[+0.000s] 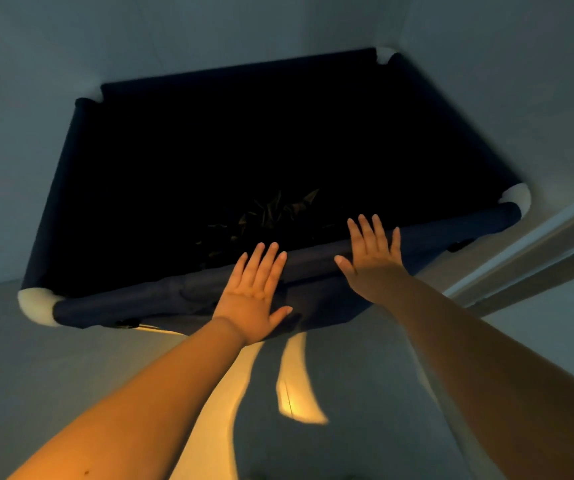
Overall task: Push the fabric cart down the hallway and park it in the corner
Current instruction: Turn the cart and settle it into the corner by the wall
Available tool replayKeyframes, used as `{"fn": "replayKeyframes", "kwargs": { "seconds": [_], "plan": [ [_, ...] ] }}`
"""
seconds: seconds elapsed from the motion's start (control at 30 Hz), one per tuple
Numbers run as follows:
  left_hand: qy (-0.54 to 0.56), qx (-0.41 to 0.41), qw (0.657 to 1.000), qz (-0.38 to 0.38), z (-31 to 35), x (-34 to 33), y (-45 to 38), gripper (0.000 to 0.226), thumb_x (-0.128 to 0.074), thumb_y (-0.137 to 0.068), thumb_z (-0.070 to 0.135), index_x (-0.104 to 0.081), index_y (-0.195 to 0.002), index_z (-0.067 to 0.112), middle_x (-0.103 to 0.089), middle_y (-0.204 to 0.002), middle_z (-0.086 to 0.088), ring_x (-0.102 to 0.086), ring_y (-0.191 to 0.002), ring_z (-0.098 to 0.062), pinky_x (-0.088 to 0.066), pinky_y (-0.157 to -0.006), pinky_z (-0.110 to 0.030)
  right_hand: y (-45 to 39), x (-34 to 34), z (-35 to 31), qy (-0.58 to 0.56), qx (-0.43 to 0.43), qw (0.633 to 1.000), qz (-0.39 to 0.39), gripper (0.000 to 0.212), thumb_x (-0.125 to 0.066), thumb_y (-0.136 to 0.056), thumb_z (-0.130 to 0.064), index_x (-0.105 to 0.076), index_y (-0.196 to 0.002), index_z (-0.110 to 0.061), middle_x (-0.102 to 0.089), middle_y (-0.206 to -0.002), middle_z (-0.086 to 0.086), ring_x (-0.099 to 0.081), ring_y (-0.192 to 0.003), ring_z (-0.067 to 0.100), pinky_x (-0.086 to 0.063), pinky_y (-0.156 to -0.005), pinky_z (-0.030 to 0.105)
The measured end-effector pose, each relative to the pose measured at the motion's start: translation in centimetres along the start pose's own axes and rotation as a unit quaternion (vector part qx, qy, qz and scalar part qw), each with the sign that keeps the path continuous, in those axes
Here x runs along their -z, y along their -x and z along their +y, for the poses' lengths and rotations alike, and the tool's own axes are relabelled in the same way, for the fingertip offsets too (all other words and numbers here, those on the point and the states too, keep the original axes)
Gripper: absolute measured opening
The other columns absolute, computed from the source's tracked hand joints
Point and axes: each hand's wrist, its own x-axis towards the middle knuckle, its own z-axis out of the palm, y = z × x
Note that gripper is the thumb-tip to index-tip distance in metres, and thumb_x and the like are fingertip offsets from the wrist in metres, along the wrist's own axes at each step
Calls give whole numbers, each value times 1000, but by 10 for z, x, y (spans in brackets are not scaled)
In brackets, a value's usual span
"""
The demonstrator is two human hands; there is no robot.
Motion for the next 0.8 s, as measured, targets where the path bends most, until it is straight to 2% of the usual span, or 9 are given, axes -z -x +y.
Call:
{"fn": "replayKeyframes", "kwargs": {
  "seconds": [0.1,0.23,0.4,0.5,0.57,0.8],
  "plan": [
    [4,-3,1000,2,0,0,1,90,-17,-86,66,39,-132,13,43,-140,-6,37,-132,-26,24,-108,-41,0,-2,1,-1,-7,1000,8,72,-19,-89,-55,7,-146,-21,4,-159,3,14,-143,22,21,-106,46],
    [-4,4,1000,-7,2,2,1,89,-16,-86,66,35,-135,12,34,-146,-8,25,-139,-27,15,-113,-44,0,-1,-1,3,-9,1000,2,71,-17,-90,-55,10,-146,-20,7,-158,3,16,-143,22,20,-107,47],
    [-10,19,1000,-19,4,8,3,90,-17,-86,66,39,-131,13,28,-149,-8,17,-141,-28,12,-114,-43,5,13,-5,-5,-7,999,-42,70,-17,-93,-53,13,-145,-18,11,-158,4,17,-143,23,17,-110,50],
    [-10,28,999,-28,7,15,3,90,-21,-87,66,39,-131,16,15,-156,-8,12,-143,-26,11,-114,-42,6,22,-6,9,-2,997,-76,69,-14,-94,-53,15,-145,-17,13,-158,5,19,-142,24,16,-111,51],
    [-1,36,998,-45,9,21,3,91,-25,-86,66,36,-133,18,11,-157,-8,9,-143,-25,9,-115,-42,6,27,-5,1,11,995,-94,67,-13,-94,-52,14,-145,-18,12,-158,4,18,-142,24,16,-111,52],
    [21,46,988,-143,9,37,-5,91,-39,-88,57,28,-138,22,14,-157,-4,8,-143,-23,2,-117,-42,0,31,15,-36,62,990,-118,59,-14,-96,-46,4,-147,-23,3,-159,0,12,-144,21,13,-113,49]
  ]
}}
